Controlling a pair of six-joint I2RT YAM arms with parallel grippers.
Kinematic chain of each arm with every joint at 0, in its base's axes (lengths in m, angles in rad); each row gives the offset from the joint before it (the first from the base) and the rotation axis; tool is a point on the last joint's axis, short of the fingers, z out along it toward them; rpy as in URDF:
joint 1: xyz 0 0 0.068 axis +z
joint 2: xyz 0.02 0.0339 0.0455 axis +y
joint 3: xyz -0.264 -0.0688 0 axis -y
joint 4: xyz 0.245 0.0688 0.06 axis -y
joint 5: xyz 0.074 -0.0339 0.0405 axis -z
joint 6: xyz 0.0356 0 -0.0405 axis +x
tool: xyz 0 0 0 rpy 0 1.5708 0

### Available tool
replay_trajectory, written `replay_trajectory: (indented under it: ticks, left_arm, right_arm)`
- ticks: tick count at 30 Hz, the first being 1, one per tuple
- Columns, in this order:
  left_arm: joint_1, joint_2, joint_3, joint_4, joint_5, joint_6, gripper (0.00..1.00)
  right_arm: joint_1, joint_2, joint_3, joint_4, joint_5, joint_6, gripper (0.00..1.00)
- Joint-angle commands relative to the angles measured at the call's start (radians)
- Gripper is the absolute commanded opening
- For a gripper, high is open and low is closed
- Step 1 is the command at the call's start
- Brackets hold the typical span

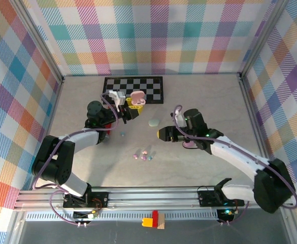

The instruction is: Insert the wireless bluetooth earbuds into the charging case

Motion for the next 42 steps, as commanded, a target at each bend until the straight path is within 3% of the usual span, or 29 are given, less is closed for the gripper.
replay_trajectory:
  ticks: [1,6,14,21,42]
  left_arm:
    - [0.007,-0.039,-0.002,0.084,0.0,-0.022,0.37]
    - [0.01,-0.077,-0.012,0.037,-0.007,0.004,0.37]
    - [0.011,-0.106,-0.024,-0.011,-0.007,0.03,0.37]
    - [0.01,-0.139,-0.026,-0.098,-0.015,0.087,0.37]
    - [0.01,-0.139,-0.022,-0.1,-0.004,0.082,0.38]
  right_arm:
    - [0.025,0.097,0.01,0.037,-0.048,0.135,0.51]
    - [0.073,0.285,0.102,-0.052,-0.125,0.161,0.5]
    - [0.134,0.475,0.19,-0.083,-0.206,0.2,0.41]
    - [0.152,0.545,0.218,-0.118,-0.242,0.213,0.4]
    - [0.158,0.651,0.321,-0.175,-0.138,0.187,0.4]
